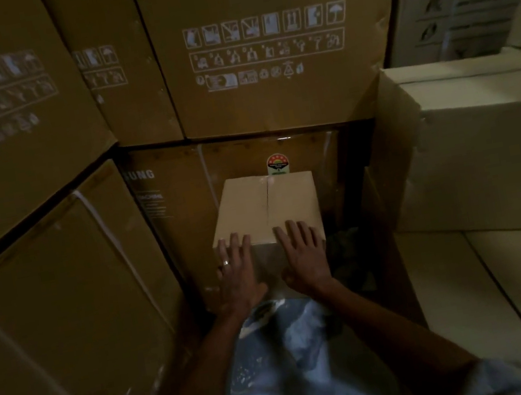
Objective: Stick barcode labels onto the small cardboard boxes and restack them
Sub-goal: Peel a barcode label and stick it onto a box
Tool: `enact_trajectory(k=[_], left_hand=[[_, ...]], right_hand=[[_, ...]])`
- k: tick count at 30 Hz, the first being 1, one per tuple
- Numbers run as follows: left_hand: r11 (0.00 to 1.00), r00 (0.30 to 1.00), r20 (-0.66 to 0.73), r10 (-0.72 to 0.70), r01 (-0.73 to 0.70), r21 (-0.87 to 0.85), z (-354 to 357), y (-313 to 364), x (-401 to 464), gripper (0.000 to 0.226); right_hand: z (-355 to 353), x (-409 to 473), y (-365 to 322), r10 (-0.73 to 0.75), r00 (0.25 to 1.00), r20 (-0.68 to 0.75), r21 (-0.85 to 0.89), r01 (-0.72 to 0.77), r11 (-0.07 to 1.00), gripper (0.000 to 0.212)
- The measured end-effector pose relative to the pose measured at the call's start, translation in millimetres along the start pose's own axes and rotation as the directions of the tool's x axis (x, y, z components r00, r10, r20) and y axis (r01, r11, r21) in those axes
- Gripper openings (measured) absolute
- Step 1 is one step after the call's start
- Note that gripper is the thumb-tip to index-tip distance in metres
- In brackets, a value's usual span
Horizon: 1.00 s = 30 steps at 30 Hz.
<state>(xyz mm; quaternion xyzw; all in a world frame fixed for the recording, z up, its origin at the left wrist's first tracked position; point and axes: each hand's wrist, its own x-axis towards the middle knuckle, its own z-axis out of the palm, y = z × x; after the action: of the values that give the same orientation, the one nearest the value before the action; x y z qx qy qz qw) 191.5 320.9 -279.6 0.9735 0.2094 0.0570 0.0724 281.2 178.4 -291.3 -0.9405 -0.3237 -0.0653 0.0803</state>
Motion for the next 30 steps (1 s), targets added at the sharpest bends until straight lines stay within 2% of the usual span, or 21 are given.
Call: enact_trajectory(k=[5, 9, 11, 13, 16, 20, 23, 26, 30], left_hand=[[0.997, 0.996, -0.074, -0.053, 0.056, 0.049, 31.4, -0.5, -36.1, 0.14], [0.999, 0.986, -0.161, -0.038, 0.04, 0.01, 53.9, -5.4, -69.1, 0.141], [1.0, 0.984, -0.176, -0.014, 0.014, -0.001, 59.7, -7.7, -87.4, 0.142], [1.0, 0.984, -0.175, 0.0, 0.003, 0.018, 64.4, -9.4, -106.4, 0.134], [0.999, 0.988, -0.154, -0.016, 0.022, 0.036, 69.9, -8.8, -134.4, 0.108], [0.998, 0.994, -0.113, -0.006, 0.013, 0.056, 80.3, -12.7, -164.9, 0.096], [0.999, 0.992, -0.127, 0.005, -0.01, -0.039, 80.1, -15.4, -186.4, 0.097], [0.984, 0.976, -0.215, -0.021, -0.017, -0.176, 68.4, -19.3, -197.7, 0.096], [0.951, 0.941, -0.313, -0.131, 0.03, -0.309, 40.9, -18.7, -193.5, 0.102]], right_hand=[[20.4, -37.7, -7.9, -0.012, 0.991, -0.131, 0.039, 0.018, 0.999, 0.109], [33.5, -70.0, -19.2, -0.025, 0.982, -0.187, 0.043, 0.033, 0.999, 0.11], [36.9, -85.9, -22.6, -0.028, 0.973, -0.23, 0.056, 0.042, 0.998, 0.099], [38.8, -101.9, -25.8, -0.035, 0.963, -0.266, 0.06, 0.053, 0.997, 0.091], [42.4, -125.3, -31.9, -0.043, 0.974, -0.221, 0.059, 0.057, 0.997, 0.106], [48.4, -149.8, -38.8, 0.024, 0.986, -0.162, 0.088, -0.01, 0.996, 0.104], [45.4, -165.3, -46.2, 0.066, 0.988, -0.139, 0.129, -0.048, 0.99, 0.095], [22.9, -168.6, -53.0, 0.073, 0.984, -0.161, 0.211, -0.038, 0.977, 0.083], [-27.0, -151.5, -65.2, 0.028, 0.955, -0.295, 0.223, 0.04, 0.974, 0.069]])
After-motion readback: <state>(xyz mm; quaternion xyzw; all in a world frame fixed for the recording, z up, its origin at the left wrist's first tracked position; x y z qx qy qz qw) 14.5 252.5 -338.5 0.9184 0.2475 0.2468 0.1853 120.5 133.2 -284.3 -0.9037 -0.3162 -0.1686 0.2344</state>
